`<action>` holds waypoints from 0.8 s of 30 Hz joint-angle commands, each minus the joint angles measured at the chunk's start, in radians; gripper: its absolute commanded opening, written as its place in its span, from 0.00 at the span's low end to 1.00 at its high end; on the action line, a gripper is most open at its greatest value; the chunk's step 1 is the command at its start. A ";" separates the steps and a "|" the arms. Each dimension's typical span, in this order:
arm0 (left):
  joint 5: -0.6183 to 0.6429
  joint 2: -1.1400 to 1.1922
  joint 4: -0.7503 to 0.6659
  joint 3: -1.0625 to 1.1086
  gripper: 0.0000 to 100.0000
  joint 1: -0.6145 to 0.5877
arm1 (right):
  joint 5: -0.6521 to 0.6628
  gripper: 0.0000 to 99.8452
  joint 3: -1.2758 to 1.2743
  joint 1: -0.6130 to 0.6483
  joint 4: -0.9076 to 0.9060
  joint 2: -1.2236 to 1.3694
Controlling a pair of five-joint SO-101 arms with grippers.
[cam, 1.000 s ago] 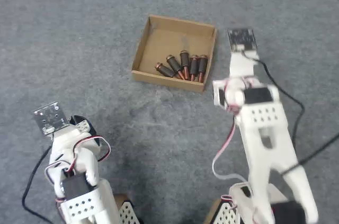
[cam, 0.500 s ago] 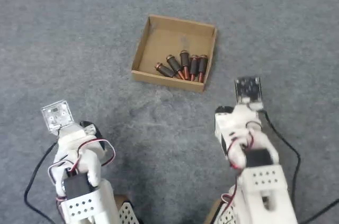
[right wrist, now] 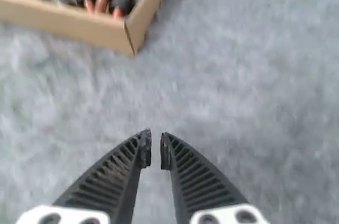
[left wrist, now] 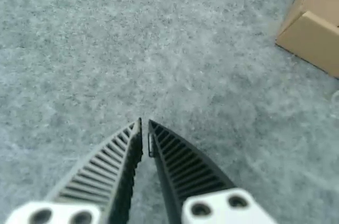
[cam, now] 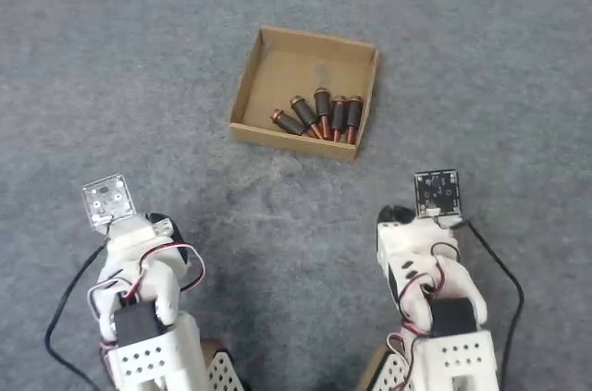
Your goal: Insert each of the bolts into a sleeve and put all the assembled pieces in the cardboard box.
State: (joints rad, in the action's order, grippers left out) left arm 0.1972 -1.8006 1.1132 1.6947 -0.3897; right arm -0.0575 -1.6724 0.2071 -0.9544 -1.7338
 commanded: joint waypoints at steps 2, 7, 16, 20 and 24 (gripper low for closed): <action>-0.006 -0.018 0.008 -0.010 0.02 0.003 | -0.009 0.01 -0.012 -0.025 -0.197 -0.087; -0.008 -0.018 0.106 -0.010 0.02 0.005 | -0.008 0.01 -0.012 -0.084 -0.206 -0.073; -0.006 -0.018 0.150 -0.010 0.02 -0.003 | -0.003 0.01 -0.012 -0.079 -0.349 -0.074; -0.008 -0.018 0.150 -0.010 0.02 -0.003 | -0.003 0.01 -0.012 -0.079 -0.349 -0.074; -0.008 -0.018 0.150 -0.010 0.02 -0.003 | -0.003 0.01 -0.012 -0.079 -0.349 -0.074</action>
State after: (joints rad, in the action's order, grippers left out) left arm 0.1972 -1.8006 1.2605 1.6947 -0.3897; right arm -0.0560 -1.6709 0.1427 -1.2965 -1.7952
